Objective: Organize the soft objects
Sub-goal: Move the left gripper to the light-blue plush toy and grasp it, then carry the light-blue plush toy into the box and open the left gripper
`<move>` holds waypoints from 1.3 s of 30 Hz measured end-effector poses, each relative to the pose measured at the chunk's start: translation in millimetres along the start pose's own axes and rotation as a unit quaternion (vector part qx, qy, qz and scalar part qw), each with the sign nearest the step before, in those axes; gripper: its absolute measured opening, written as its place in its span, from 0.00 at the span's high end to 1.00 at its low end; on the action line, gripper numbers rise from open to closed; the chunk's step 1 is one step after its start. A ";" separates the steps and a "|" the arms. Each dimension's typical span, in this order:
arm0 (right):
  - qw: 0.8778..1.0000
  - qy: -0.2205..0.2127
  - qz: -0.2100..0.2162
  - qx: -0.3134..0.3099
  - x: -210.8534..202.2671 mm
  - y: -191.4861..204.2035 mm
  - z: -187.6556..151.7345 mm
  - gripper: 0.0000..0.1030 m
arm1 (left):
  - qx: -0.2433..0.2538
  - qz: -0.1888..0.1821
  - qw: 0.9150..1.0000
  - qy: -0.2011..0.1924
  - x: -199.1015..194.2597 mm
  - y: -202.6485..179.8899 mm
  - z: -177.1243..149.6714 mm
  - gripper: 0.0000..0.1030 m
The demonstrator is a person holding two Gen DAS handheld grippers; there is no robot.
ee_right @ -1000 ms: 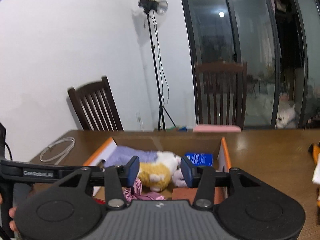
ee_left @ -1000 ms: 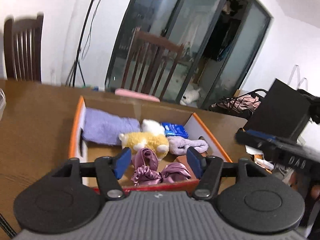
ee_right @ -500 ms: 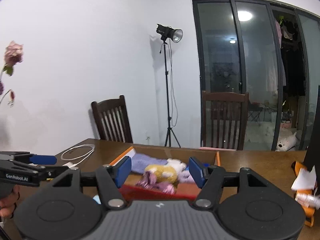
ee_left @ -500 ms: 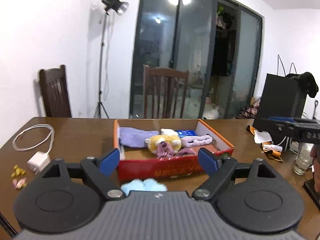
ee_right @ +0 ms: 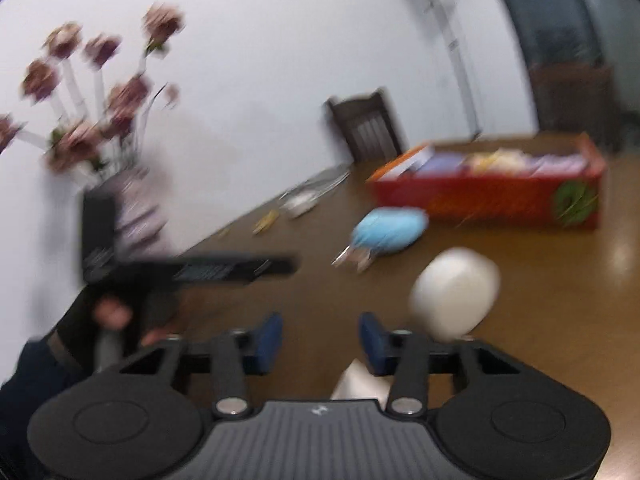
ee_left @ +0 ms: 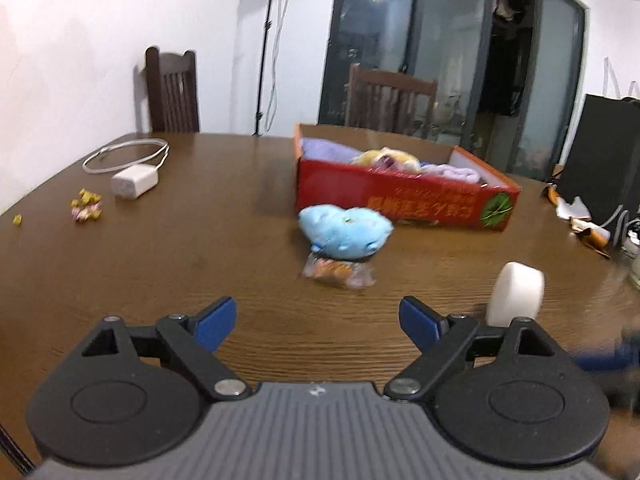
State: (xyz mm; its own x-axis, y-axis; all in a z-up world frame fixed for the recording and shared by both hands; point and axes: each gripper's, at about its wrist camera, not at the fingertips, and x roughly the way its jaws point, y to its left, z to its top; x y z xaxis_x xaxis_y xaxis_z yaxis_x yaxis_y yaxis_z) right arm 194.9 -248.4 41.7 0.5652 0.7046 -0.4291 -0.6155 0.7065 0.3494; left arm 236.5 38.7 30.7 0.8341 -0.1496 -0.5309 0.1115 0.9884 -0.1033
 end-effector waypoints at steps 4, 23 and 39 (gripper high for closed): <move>0.998 0.046 0.024 0.019 18.1 0.3 -16.1 0.74 | -0.006 -0.013 1.000 -0.001 10.7 0.1 3.5 0.13; 0.989 -0.015 -0.121 0.080 135.5 -95.4 102.9 0.56 | -0.120 -0.123 0.983 0.071 138.7 33.3 61.2 0.40; 0.986 0.013 0.001 0.166 175.5 -128.3 114.9 0.75 | -0.124 -0.170 0.977 0.021 115.6 41.7 65.4 0.55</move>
State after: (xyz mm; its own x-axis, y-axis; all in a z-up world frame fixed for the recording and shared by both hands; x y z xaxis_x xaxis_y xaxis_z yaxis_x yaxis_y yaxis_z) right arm 436.1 -207.7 17.2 0.5476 0.7072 -0.4473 -0.4008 0.6909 0.6017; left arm 372.9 64.4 20.0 0.7479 -0.4750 -0.4636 0.2402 0.8448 -0.4781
